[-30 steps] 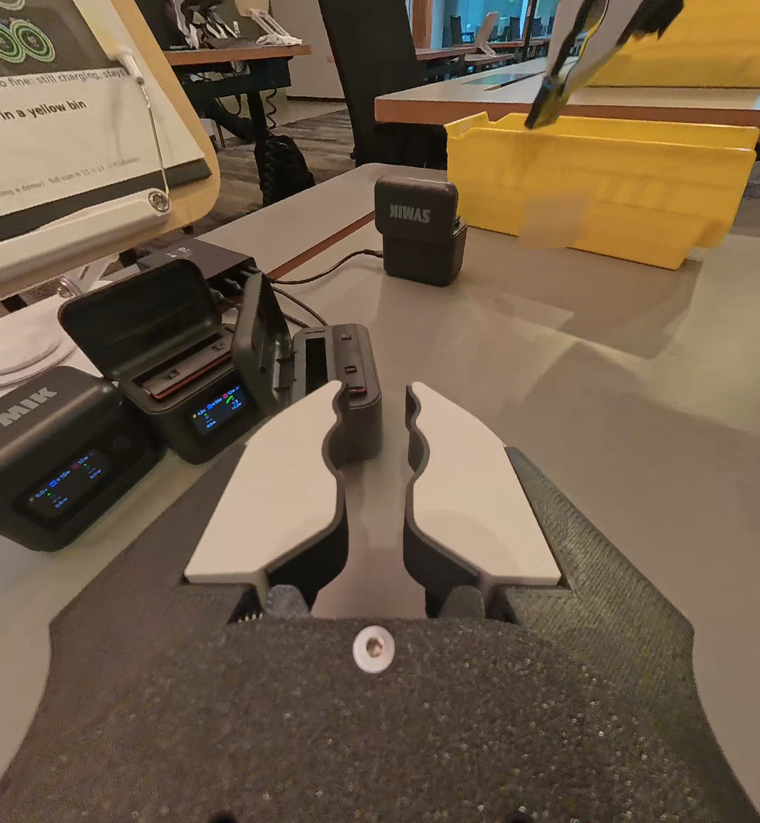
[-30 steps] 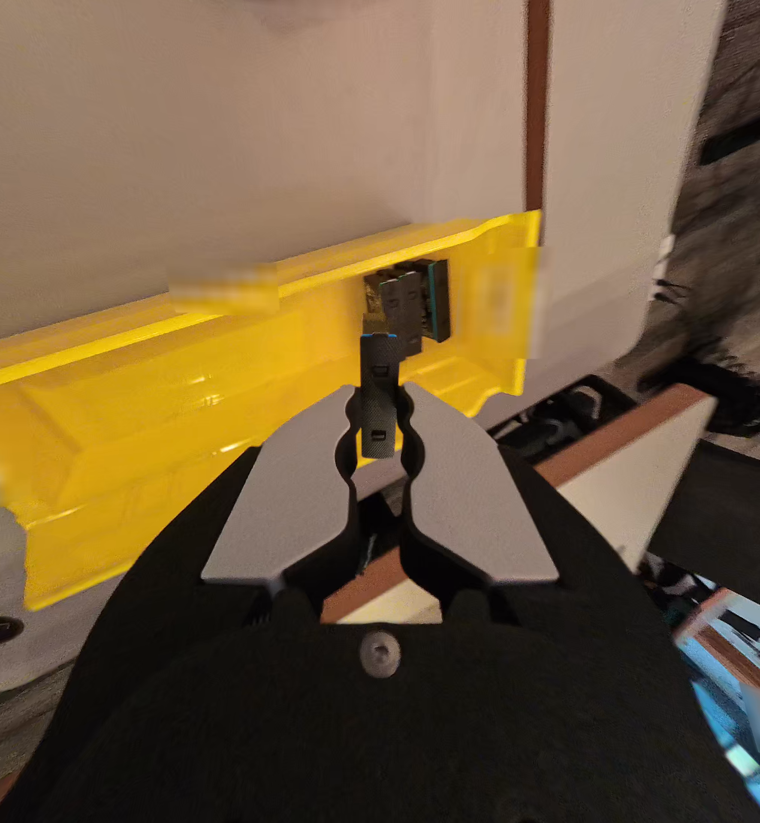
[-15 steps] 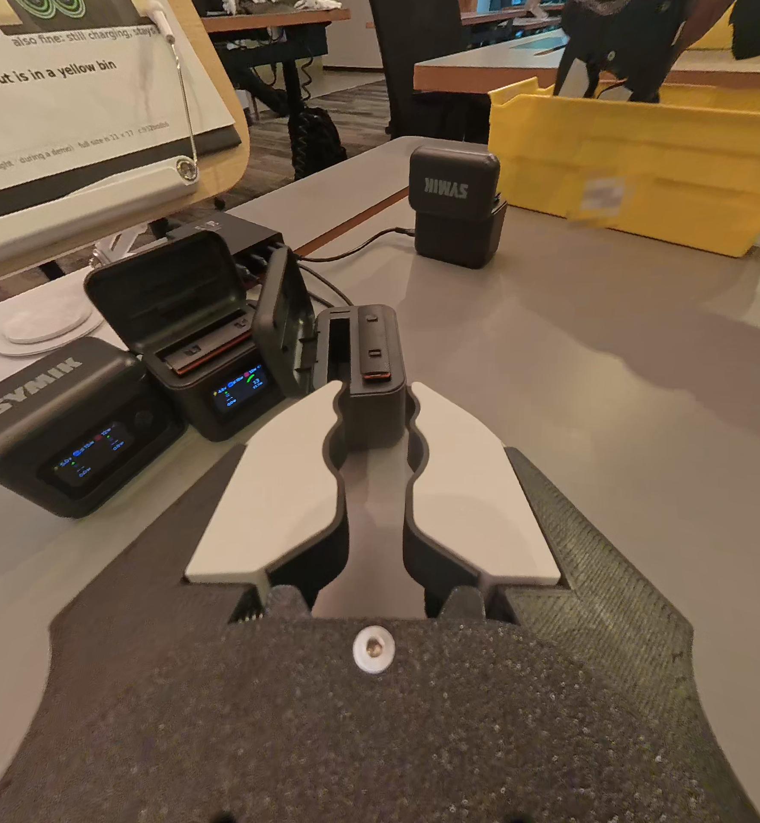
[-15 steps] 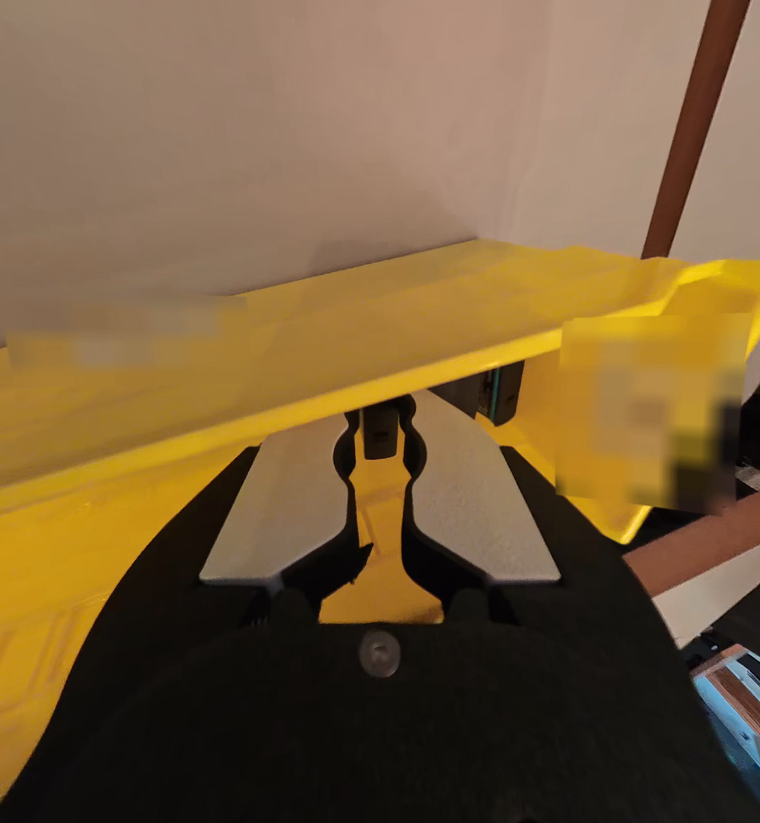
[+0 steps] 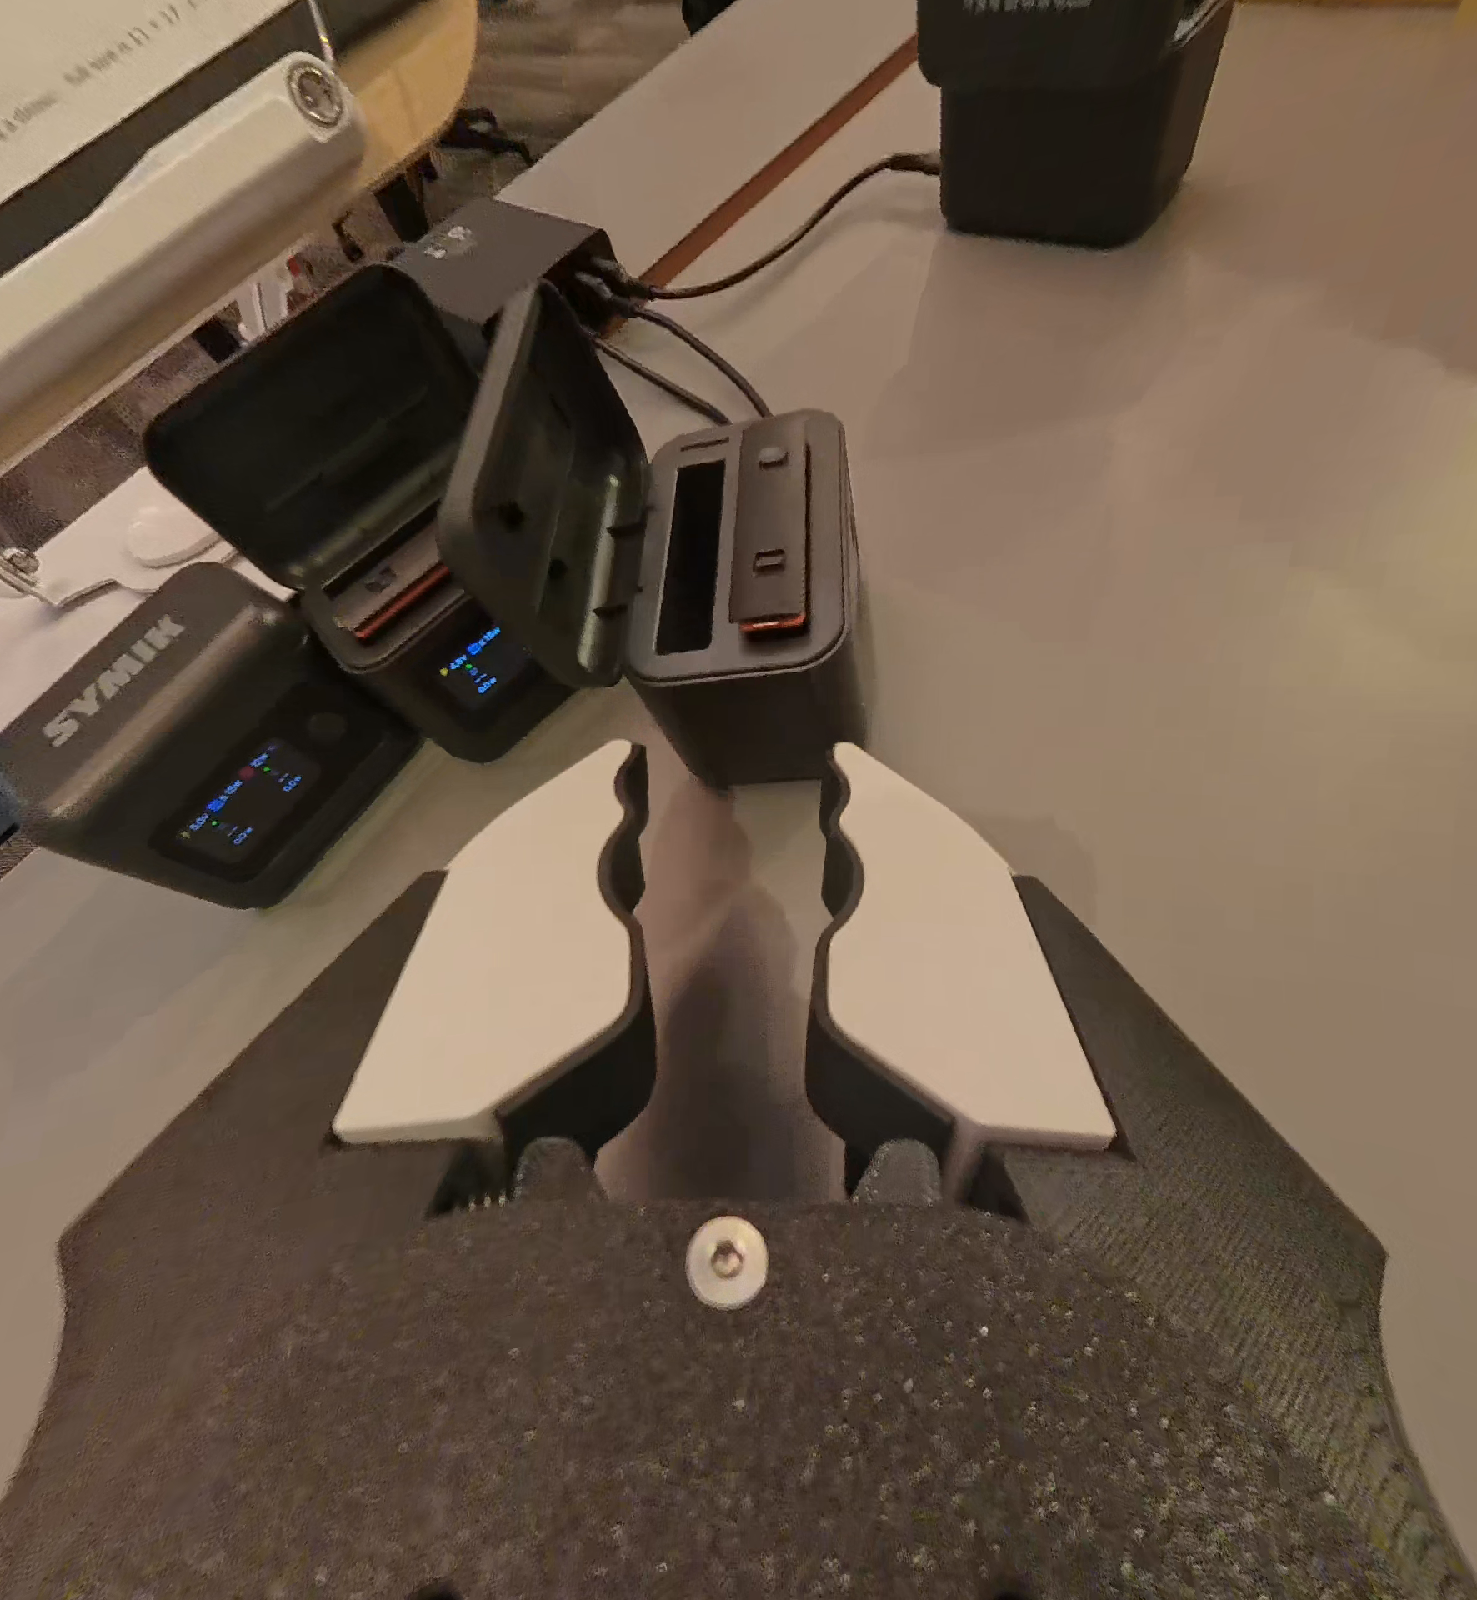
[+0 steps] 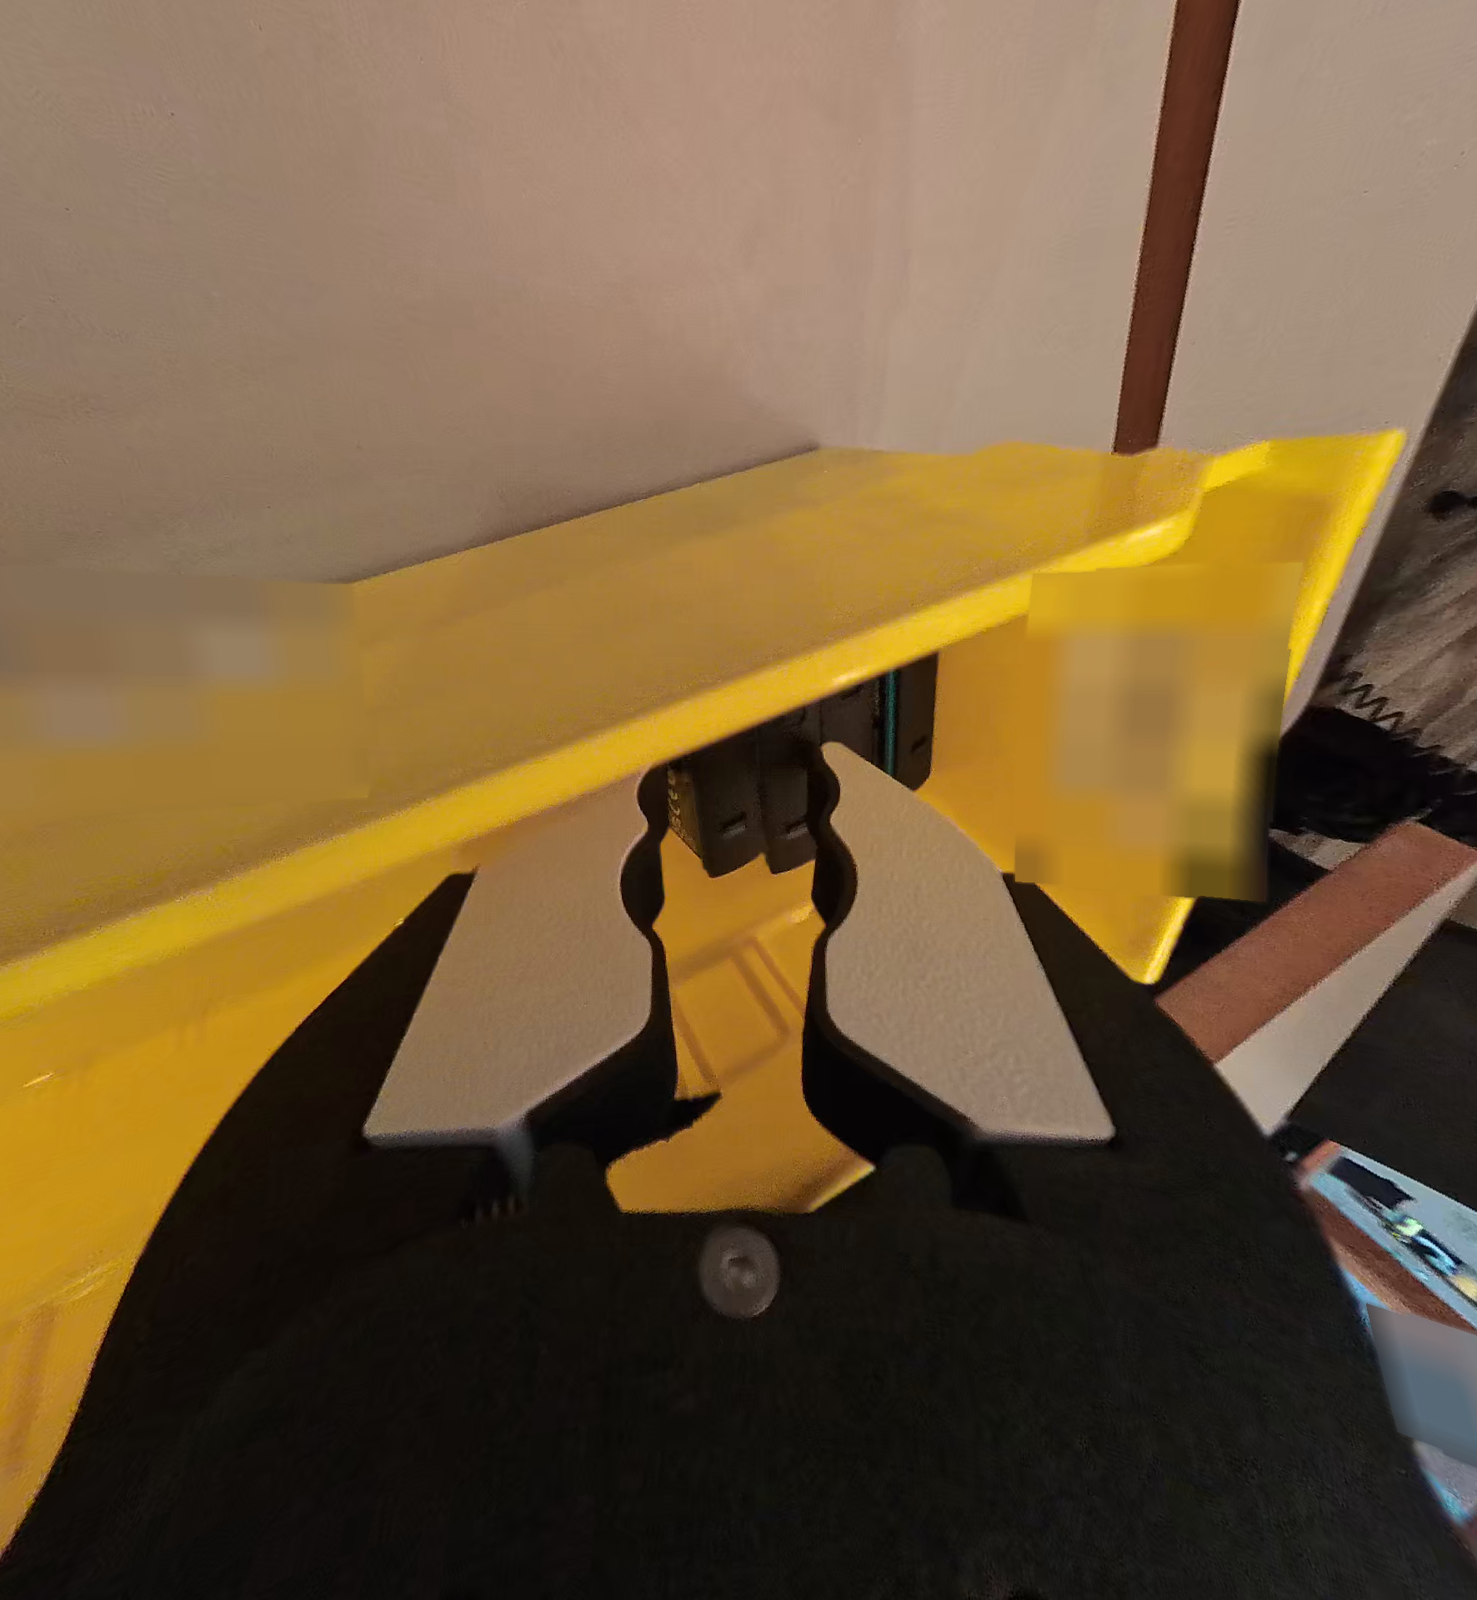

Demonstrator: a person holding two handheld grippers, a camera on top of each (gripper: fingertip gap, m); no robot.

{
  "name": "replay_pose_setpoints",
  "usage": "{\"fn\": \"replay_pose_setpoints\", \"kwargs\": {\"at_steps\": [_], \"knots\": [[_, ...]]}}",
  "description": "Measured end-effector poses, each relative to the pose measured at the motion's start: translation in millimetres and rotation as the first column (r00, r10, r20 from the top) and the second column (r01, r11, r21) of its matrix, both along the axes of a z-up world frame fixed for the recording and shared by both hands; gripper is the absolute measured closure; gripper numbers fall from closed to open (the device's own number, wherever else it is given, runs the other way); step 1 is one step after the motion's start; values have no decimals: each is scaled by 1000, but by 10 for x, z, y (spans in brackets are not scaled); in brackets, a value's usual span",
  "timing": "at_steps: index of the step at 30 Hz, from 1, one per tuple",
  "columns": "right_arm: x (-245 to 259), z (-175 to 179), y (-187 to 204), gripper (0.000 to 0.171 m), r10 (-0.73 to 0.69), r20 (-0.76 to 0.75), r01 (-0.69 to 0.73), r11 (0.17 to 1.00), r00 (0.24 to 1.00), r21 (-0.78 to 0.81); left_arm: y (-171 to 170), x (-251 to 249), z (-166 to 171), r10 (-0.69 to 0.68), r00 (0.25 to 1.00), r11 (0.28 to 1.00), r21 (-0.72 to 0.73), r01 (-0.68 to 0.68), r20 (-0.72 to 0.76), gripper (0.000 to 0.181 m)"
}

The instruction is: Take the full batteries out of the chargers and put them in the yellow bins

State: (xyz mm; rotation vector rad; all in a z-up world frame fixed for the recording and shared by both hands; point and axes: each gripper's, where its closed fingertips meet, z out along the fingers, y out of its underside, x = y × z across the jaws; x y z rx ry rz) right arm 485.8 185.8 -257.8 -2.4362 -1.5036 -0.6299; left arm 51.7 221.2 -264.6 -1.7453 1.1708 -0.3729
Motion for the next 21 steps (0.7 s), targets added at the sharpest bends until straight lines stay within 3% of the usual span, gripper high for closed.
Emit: {"fn": "replay_pose_setpoints", "kwargs": {"at_steps": [8,21], "knots": [[-27,101,-30,142,2,2,-2,1000,1000,21,-1,162,-75,-8,997,1000,28,10,-76,157],[-160,729,-259,146,-29,-74,46,973,997,226,196,719,-81,-16,994,999,40,21,-107,158]]}}
